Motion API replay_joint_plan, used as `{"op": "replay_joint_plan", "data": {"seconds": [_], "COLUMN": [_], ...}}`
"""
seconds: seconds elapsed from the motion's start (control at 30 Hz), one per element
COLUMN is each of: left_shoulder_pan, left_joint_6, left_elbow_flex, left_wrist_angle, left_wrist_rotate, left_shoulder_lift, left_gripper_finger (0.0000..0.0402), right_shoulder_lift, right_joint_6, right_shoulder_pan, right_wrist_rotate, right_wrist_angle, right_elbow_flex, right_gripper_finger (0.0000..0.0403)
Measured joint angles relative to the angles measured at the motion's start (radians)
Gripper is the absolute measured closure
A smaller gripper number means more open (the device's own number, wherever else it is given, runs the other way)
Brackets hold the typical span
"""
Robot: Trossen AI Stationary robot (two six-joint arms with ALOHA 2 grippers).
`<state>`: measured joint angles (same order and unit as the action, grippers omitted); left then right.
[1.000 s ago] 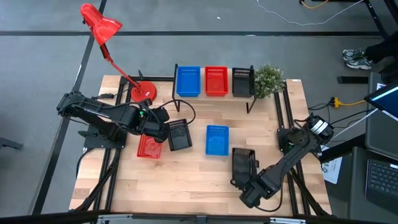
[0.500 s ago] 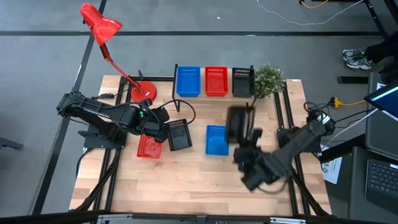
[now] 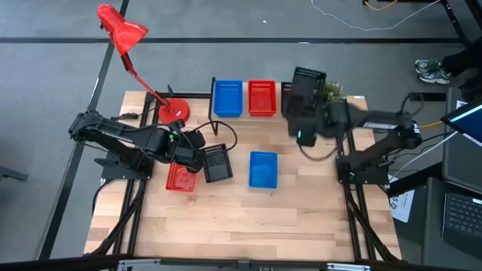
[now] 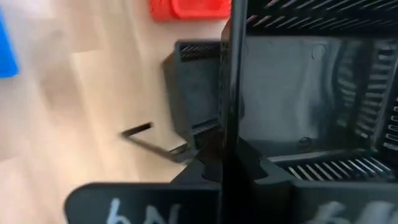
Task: Stack baskets on shelf by color
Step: Stack the right black bin on top of the black bin on the shelf
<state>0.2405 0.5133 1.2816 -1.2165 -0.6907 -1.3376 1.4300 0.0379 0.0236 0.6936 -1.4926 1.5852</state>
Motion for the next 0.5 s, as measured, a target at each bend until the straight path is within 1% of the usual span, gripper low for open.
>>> {"op": "replay_joint_plan", "data": {"seconds": [0.1, 0.2, 0.27, 0.37, 0.5], "left_shoulder_pan": [0.0, 0.0, 0.0, 0.0, 0.0], "left_joint_6": [0.0, 0.0, 0.0, 0.001, 0.001], "left_elbow_flex": [0.0, 0.0, 0.0, 0.0, 0.0], "left_wrist_angle": [0.002, 0.002, 0.002, 0.002, 0.002], "left_wrist_rotate": [0.0, 0.0, 0.0, 0.0, 0.0], "left_shoulder_lift": [0.0, 0.0, 0.0, 0.0, 0.0], "left_gripper_finger": [0.0314, 0.0314, 0.0314, 0.0314, 0.0314], "right_shoulder_lift": [-0.018, -0.008, 0.007, 0.036, 0.061], "right_joint_6": [-0.14, -0.265, -0.338, -0.39, -0.434], "right_shoulder_pan": [0.123, 0.21, 0.252, 0.31, 0.378], "right_wrist_rotate": [-0.196, -0.329, -0.361, -0.37, -0.471], "right_wrist_angle": [0.076, 0.138, 0.158, 0.154, 0.144], "right_elbow_flex": [0.0, 0.0, 0.0, 0.0, 0.0], "right_gripper_finger": [0.0403, 0.0403, 0.0403, 0.0403, 0.0403]}}
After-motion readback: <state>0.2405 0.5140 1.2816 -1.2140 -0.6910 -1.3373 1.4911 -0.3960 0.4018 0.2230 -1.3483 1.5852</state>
